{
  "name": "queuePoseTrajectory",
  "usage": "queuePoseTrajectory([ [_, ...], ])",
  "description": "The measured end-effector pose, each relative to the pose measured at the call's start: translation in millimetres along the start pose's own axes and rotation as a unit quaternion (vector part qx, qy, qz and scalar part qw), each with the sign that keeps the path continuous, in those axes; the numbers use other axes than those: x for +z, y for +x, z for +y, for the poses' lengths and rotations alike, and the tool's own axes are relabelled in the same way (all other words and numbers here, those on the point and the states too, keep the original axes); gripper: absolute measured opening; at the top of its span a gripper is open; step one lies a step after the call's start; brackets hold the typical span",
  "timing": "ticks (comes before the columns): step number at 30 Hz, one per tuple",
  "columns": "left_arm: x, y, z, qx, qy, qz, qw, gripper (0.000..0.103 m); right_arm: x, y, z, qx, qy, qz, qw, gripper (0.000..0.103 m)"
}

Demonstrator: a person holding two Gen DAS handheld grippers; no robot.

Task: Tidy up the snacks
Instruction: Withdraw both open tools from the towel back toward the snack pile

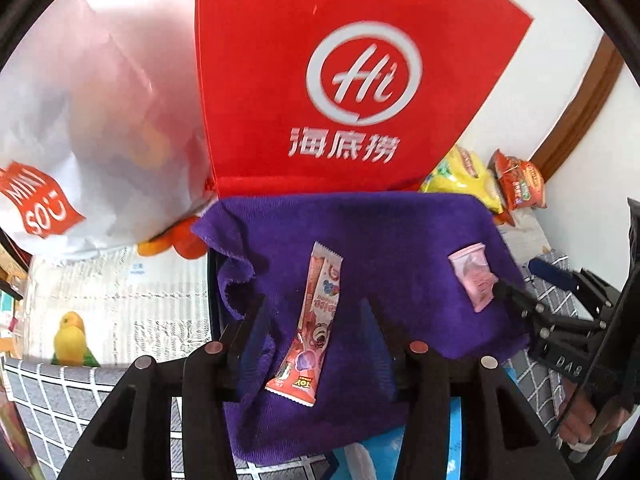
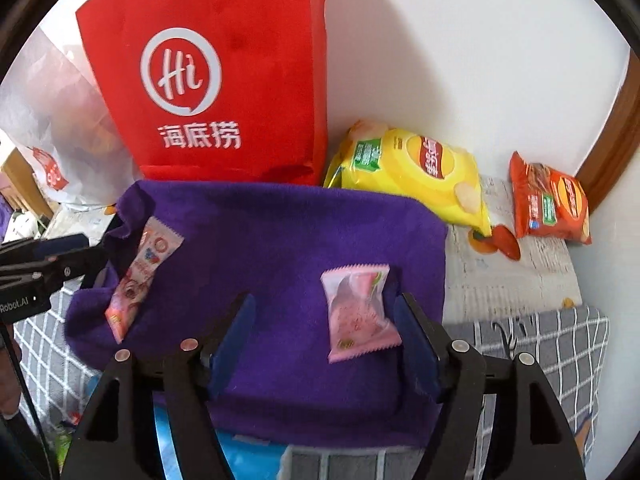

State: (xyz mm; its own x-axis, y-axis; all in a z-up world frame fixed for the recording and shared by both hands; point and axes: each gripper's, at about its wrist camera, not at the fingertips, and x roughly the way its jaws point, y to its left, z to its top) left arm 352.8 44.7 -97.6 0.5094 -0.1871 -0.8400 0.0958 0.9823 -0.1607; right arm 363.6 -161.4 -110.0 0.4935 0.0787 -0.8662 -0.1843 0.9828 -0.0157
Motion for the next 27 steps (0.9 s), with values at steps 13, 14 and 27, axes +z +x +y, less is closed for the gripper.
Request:
queuePoseTrajectory([
  [13,-2,-67,-20,0.035,0.022,-0.057,0.9975,0.066,-32,-89,2,-0.085,0.015,-0.065,0.994,0.076],
  [14,-3,-71,-21,0.031,0.024,-0.061,0.9973,0.067,-35,-94,-1,-0.088,0.021,-0.066,0.994,0.076],
  [27,-40,-130,-63,-0.012,0.057,-0.095,0.9938,0.069,-86,-154,1,-0.101,0.026,-0.075,0.992,0.076],
])
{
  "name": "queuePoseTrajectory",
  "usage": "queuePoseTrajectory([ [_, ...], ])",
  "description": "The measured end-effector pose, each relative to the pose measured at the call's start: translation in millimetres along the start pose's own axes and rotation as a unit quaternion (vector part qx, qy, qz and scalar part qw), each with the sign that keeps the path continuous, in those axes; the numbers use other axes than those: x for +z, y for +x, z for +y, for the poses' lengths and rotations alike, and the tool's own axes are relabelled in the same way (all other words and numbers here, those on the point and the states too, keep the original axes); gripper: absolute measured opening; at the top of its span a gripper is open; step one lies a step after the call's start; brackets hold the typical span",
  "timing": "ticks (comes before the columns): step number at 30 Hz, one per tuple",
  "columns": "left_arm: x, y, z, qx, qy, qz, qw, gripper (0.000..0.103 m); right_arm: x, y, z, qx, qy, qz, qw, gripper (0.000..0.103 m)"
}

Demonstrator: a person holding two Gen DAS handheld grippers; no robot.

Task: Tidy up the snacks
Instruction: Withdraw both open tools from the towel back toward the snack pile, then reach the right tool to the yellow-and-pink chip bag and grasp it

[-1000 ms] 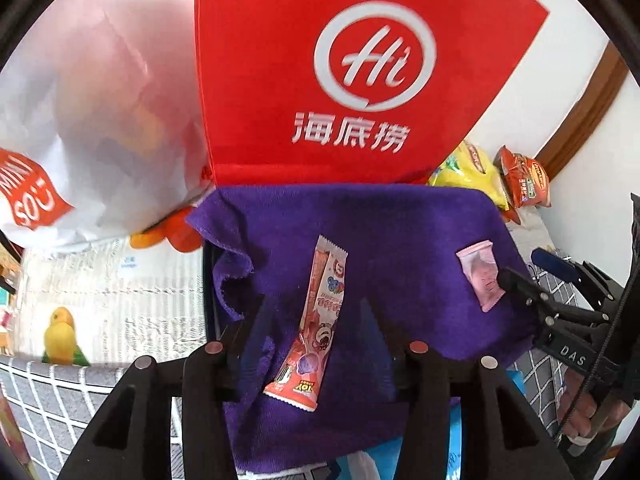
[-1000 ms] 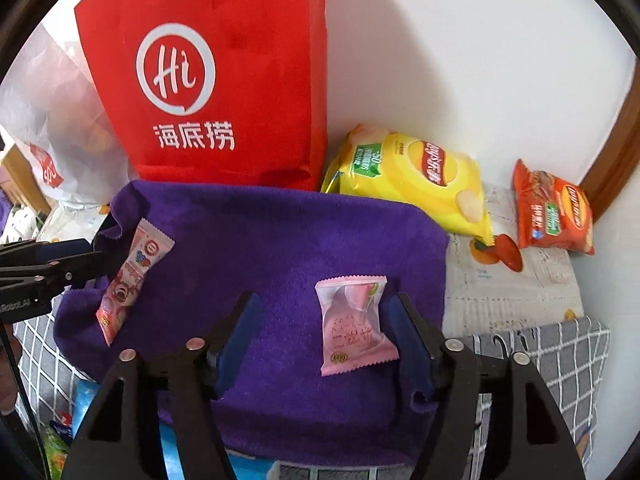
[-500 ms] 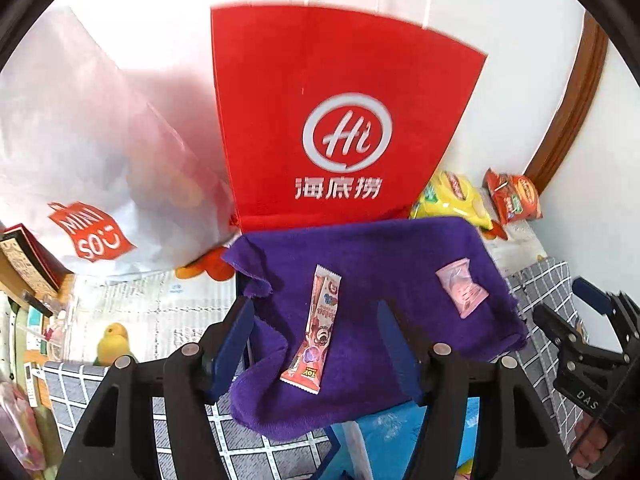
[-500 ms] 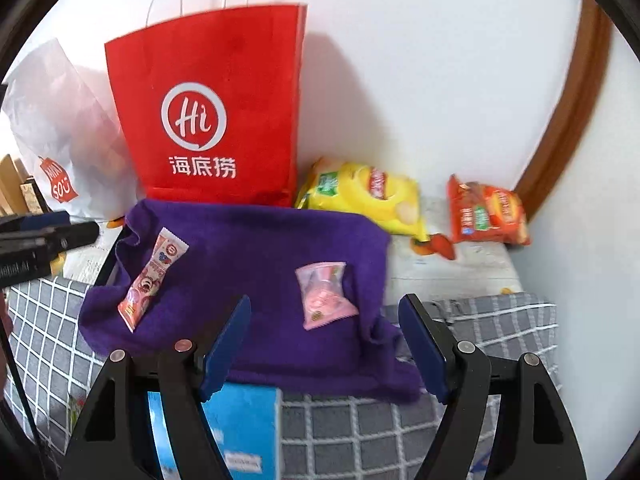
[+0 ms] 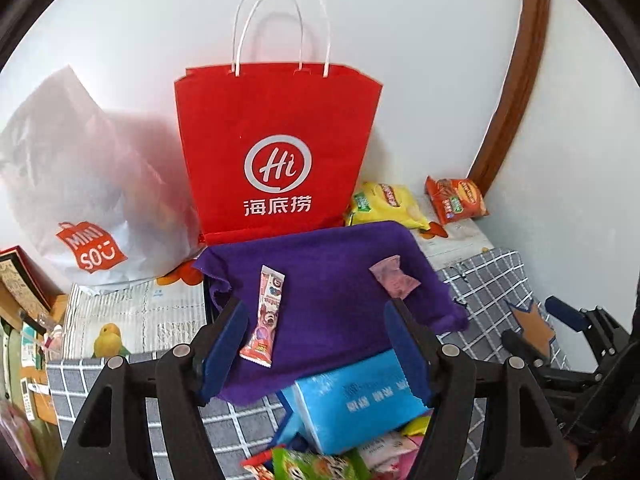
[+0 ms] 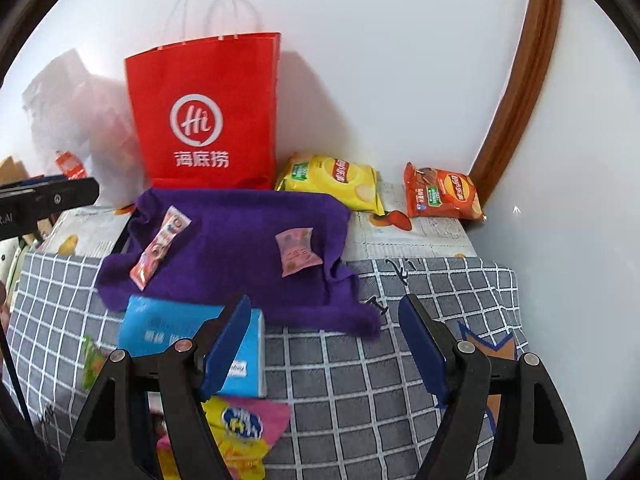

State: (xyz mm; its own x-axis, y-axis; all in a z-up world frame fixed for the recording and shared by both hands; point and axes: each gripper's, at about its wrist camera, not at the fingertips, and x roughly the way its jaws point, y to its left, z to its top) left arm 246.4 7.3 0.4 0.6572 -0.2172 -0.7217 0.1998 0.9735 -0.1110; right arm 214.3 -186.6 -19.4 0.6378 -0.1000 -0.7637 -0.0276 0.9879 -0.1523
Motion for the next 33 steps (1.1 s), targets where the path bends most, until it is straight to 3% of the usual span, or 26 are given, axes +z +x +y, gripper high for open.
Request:
queuePoseTrajectory([
  [3,-13,-8,-5,-0.011,-0.001,-0.001,0.9999,0.069,-10,-10,5,0.001,-0.004,-0.014,1.000,0.076],
  [9,-40,-25,-8,-0.009,-0.004,-0.002,0.9999,0.068,-28,-21,14,0.043,0.001,-0.018,0.999,0.076],
  [14,-64,-38,-4,0.019,-0.007,-0.001,0.9998,0.068,-46,-30,19,0.031,0.005,-0.035,0.999,0.076],
  [19,-88,-40,9,0.021,-0.039,0.021,0.9988,0.069,-62,-35,20,0.078,0.015,-0.031,0.996,0.077],
  [22,-102,-41,16,0.032,-0.047,0.034,0.9978,0.069,-70,-37,20,0.067,0.021,-0.034,0.997,0.077],
  [24,-111,-44,20,0.044,-0.053,0.031,0.9972,0.069,-75,-36,21,0.055,0.019,-0.032,0.998,0.077],
  [29,-131,-50,34,0.062,-0.080,0.025,0.9945,0.069,-90,-35,16,0.085,0.033,-0.023,0.996,0.077],
  [33,-147,-48,43,0.073,-0.094,0.017,0.9928,0.069,-102,-34,10,0.080,0.054,-0.029,0.995,0.077],
])
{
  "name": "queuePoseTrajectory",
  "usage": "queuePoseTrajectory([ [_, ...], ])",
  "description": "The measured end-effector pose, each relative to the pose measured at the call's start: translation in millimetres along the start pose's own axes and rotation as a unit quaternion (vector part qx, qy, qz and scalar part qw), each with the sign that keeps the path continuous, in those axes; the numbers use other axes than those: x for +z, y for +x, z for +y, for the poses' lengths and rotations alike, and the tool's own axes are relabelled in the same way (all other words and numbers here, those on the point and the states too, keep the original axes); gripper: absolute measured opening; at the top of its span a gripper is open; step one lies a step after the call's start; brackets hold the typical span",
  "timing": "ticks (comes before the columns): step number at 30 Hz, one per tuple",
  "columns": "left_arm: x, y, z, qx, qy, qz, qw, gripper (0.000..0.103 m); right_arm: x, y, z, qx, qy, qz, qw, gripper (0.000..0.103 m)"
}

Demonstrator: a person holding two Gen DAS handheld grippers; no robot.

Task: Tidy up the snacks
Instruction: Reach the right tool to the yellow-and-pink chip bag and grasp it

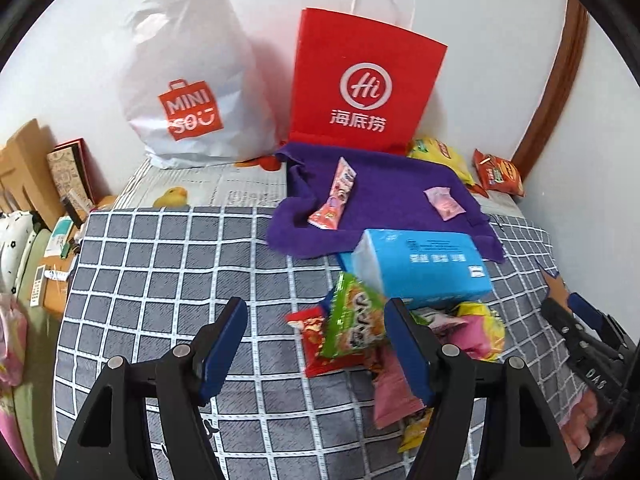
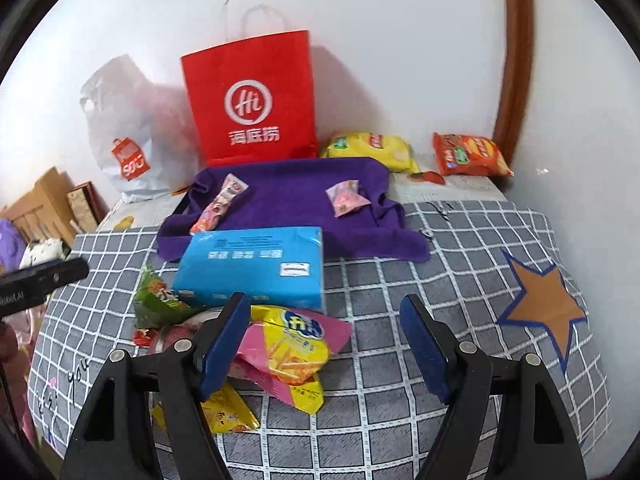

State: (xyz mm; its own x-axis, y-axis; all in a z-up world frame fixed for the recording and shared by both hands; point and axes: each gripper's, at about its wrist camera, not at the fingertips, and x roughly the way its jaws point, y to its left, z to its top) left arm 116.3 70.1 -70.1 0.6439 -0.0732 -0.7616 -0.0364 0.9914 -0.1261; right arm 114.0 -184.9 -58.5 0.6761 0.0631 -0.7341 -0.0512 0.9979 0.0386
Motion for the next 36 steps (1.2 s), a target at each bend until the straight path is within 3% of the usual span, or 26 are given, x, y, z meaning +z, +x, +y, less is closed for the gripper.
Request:
queuePoseTrajectory([
  [6,-15,9,6,-0.010,-0.008,0.017,0.9998,0.068,-17,4,-8,0.003,0.010,0.012,1.000,0.072],
  [11,-24,20,13,-0.012,-0.020,0.040,0.9989,0.068,-28,18,-8,0.053,0.018,0.043,0.998,0.072],
  [16,-28,20,13,-0.016,-0.018,0.036,0.9991,0.069,-27,33,-5,0.049,0.040,0.042,0.997,0.072],
  [20,-26,22,12,-0.015,-0.015,0.034,0.9992,0.069,-20,51,-2,0.072,0.055,0.061,0.994,0.073],
  [25,-25,28,11,-0.007,-0.005,0.039,0.9992,0.069,-22,76,14,0.064,0.022,0.088,0.994,0.073],
  [30,-26,31,17,-0.011,-0.011,0.041,0.9990,0.069,-32,70,9,0.049,-0.024,0.098,0.994,0.073],
  [36,-27,34,24,-0.020,-0.022,0.047,0.9984,0.069,-38,59,-15,0.031,-0.013,0.110,0.993,0.073],
])
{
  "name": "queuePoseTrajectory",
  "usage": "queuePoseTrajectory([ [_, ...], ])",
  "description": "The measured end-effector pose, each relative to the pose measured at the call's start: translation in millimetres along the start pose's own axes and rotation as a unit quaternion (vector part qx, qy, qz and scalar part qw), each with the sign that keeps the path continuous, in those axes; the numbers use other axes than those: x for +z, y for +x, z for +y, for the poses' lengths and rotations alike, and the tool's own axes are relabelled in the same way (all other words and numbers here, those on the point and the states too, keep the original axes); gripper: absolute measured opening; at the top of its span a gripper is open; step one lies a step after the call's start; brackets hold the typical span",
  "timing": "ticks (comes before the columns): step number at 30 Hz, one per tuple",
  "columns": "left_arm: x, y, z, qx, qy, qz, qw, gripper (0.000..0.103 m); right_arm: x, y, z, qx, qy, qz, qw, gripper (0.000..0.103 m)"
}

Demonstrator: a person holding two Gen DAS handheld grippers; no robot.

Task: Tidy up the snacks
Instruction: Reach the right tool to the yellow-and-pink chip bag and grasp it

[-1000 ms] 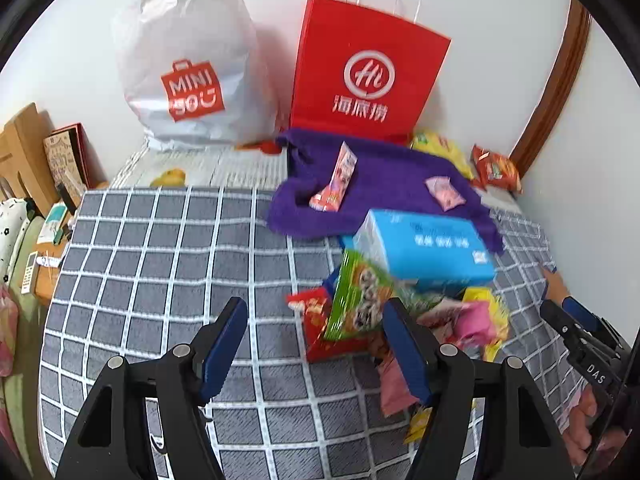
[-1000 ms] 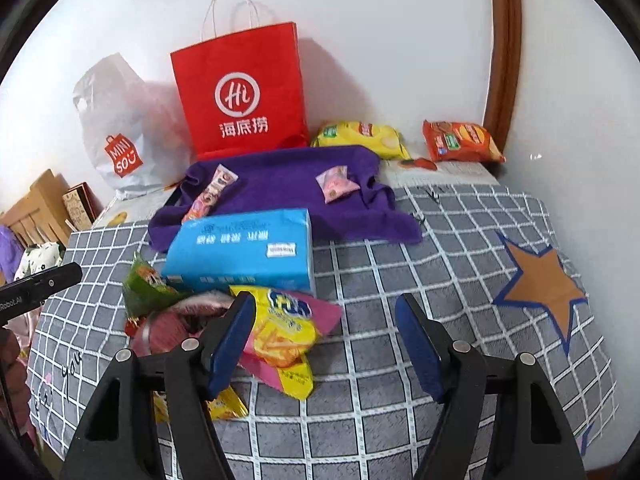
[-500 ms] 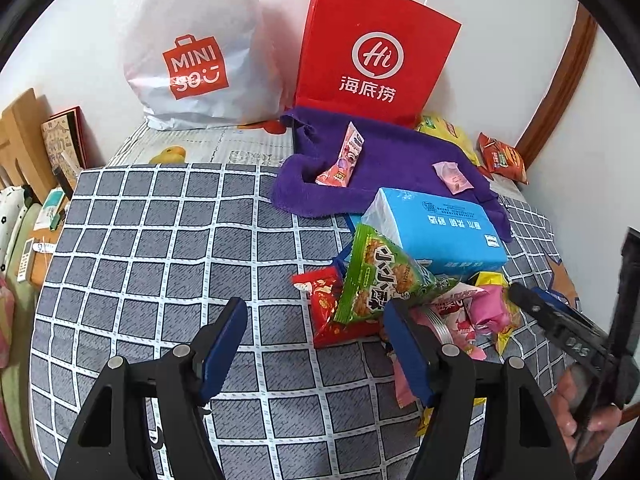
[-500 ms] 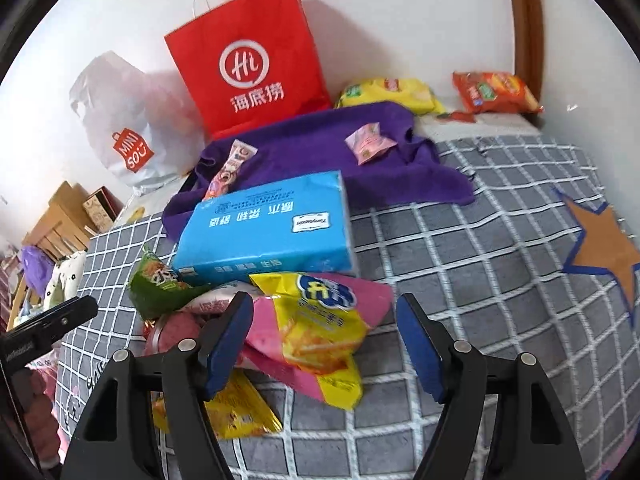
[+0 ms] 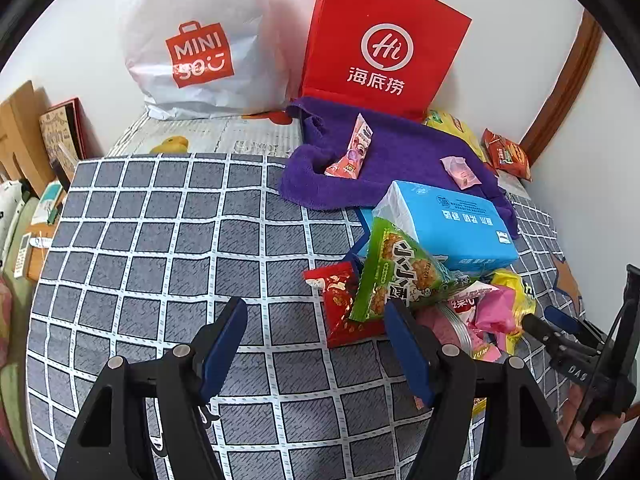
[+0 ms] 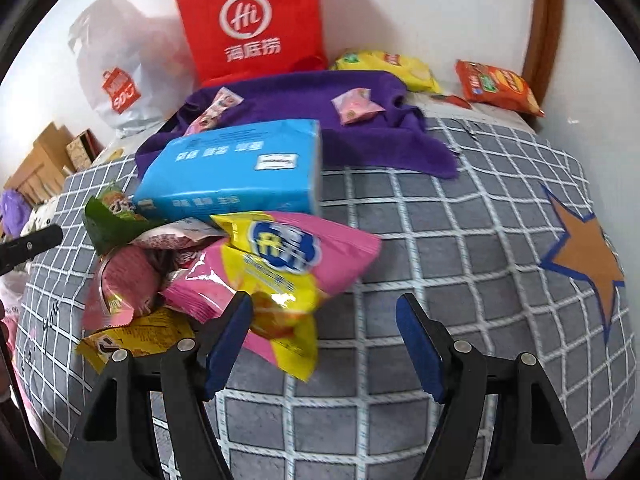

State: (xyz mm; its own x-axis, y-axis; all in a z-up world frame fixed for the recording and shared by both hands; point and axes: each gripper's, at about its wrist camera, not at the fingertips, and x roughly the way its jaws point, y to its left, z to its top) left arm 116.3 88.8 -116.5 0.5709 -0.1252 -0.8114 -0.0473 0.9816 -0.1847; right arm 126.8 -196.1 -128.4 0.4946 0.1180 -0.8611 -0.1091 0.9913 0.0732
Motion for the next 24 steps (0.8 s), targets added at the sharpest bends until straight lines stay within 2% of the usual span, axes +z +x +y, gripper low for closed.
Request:
queuePoseTrajectory([
  [2,0,0,2,-0.001,-0.004,0.000,1.0000,0.069,2,-4,-5,0.011,0.023,-0.002,1.000,0.073],
  [7,-1,-1,6,-0.004,-0.006,0.005,1.0000,0.069,7,-1,3,0.088,0.067,0.001,0.994,0.073],
  [12,-1,-1,11,0.000,-0.013,0.012,0.9998,0.069,13,18,21,0.083,0.073,0.021,0.994,0.075],
  [16,-1,-3,15,0.004,-0.017,0.010,0.9998,0.069,18,27,28,0.068,0.073,0.019,0.995,0.081],
  [20,-2,-2,17,0.002,-0.020,0.014,0.9997,0.069,22,37,27,0.057,0.078,0.024,0.995,0.082],
  [21,-2,-1,16,0.002,-0.020,0.015,0.9997,0.069,22,39,27,0.055,0.077,0.023,0.995,0.082],
  [23,-3,2,15,0.002,-0.019,0.019,0.9996,0.069,21,39,26,0.051,0.066,0.021,0.996,0.070],
  [24,-4,2,15,0.002,-0.018,0.021,0.9996,0.069,20,37,26,0.048,0.057,0.020,0.997,0.068],
])
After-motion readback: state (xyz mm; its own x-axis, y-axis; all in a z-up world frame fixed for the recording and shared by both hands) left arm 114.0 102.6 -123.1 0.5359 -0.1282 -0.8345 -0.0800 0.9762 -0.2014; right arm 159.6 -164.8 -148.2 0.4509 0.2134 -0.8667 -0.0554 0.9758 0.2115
